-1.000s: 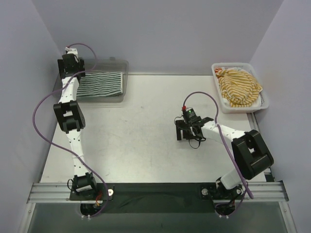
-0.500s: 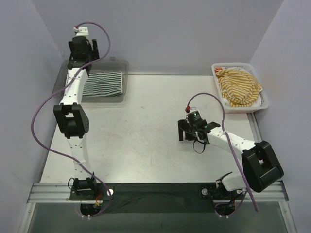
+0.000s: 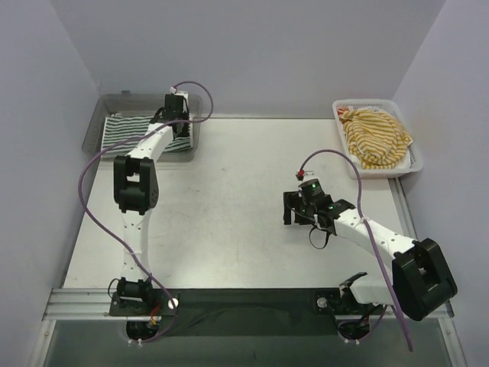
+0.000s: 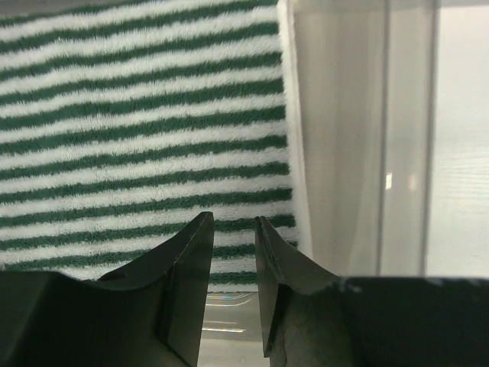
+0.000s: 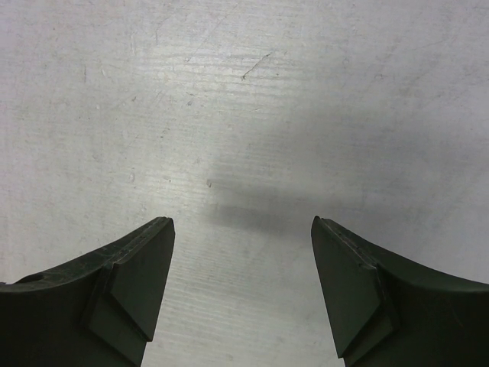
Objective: Fold and stack the towels
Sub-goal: Neatly place the folded towel into the bin, then grab crumpled towel
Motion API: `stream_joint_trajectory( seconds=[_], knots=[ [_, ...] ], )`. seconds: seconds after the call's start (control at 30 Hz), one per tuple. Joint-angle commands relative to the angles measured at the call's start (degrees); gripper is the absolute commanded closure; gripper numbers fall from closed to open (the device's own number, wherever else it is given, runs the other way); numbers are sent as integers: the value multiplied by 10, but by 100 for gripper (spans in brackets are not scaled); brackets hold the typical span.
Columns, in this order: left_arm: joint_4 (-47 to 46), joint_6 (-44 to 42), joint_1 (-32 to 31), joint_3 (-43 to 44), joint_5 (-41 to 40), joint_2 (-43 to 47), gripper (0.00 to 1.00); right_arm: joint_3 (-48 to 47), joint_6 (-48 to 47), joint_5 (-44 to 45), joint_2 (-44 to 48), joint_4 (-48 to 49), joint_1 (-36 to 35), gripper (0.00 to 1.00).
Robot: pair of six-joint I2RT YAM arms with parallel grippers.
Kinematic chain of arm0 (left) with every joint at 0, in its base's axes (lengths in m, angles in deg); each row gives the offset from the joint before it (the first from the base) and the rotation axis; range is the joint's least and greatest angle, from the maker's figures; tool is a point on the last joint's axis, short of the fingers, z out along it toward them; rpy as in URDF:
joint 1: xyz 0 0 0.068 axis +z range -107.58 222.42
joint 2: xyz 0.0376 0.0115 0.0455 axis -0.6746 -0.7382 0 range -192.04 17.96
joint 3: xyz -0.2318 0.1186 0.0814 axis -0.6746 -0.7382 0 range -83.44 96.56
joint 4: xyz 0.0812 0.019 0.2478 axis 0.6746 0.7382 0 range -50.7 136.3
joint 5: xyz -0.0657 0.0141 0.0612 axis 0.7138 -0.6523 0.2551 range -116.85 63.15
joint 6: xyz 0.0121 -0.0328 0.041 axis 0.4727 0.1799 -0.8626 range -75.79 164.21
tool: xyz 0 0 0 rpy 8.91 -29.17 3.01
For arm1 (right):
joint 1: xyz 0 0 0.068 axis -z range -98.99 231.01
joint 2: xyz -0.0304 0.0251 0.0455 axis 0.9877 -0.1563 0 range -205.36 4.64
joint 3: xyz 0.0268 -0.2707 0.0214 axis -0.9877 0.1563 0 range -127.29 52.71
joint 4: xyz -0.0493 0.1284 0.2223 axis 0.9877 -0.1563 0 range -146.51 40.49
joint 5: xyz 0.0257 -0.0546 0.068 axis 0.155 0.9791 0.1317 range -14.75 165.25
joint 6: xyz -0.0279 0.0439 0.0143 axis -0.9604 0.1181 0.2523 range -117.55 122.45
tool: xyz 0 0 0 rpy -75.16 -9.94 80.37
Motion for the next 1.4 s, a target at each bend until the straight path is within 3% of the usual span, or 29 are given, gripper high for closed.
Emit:
stream_joint_trajectory(
  seconds=[0.0, 0.37, 0.83, 0.9, 0.97, 1.07, 1.13, 1.2, 1.37],
  knots=[
    [-6, 10, 8, -2, -3, 0, 62, 5, 8, 4, 20, -5, 2, 27],
    [24, -11, 2, -39, 15, -22, 62, 7, 17, 4, 30, -13, 2, 27],
    [48, -40, -2, -100, 16, 71, 58, -30, -10, 31, 89, -42, 3, 27],
    [51, -27, -3, -95, 16, 98, 49, -52, -17, 61, 92, -50, 3, 27],
    [51, 3, -3, -93, 14, 123, 31, -94, -31, 97, 93, -62, 5, 27],
    [54, 28, -3, -100, 0, 183, 18, -171, -45, 199, 76, -88, 22, 25],
    [51, 47, -3, -116, -3, 241, 13, -220, -38, 263, 43, -124, 46, 17],
    [51, 63, -4, -155, -4, 304, 4, -303, -25, 287, -5, -157, 96, 17],
    [32, 108, -20, -324, 19, 457, 2, -424, -41, 301, -103, -184, 202, 16]
  ],
)
